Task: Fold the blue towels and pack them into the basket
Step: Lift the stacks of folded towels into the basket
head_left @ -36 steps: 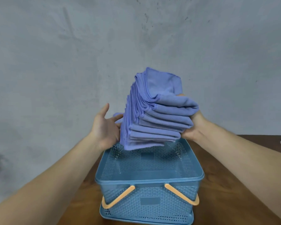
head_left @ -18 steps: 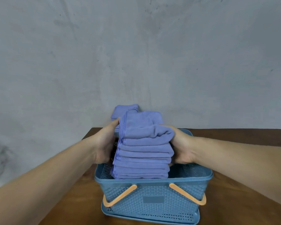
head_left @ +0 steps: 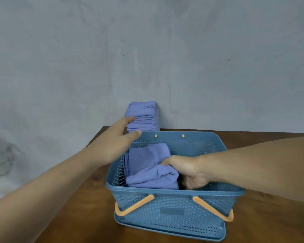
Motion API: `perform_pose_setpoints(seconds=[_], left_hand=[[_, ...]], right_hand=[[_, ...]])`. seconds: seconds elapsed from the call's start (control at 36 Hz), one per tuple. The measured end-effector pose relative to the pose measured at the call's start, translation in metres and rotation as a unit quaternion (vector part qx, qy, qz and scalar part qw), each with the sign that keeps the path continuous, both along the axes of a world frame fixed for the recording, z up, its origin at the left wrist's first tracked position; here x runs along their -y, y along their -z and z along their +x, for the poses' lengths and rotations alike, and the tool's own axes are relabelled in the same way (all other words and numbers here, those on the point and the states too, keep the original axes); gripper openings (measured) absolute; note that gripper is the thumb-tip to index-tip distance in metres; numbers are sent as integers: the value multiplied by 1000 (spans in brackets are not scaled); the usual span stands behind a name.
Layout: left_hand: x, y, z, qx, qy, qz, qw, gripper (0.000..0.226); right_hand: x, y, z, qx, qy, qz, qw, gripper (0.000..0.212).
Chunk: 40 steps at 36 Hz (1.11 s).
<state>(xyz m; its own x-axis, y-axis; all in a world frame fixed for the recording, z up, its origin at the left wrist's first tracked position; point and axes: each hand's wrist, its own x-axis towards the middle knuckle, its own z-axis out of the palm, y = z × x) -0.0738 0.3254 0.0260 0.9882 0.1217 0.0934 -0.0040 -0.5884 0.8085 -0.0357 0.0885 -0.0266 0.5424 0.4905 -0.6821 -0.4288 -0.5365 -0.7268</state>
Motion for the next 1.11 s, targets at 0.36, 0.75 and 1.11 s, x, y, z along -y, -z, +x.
perform_pose_setpoints(seconds=[0.36,0.75,1.11], left_hand=[[-4,47,-8,-46,-42,-54,997,47],[24,4,-19,-83,239,311,916,67],[13,-16,9,-58,229,322,917,72]], right_hand=[[-28,19,-17,1,149,87,985,62],[-7,-24,15,65,36,-80,994,59],[-7,-111,80,175,-40,-139,974,50]])
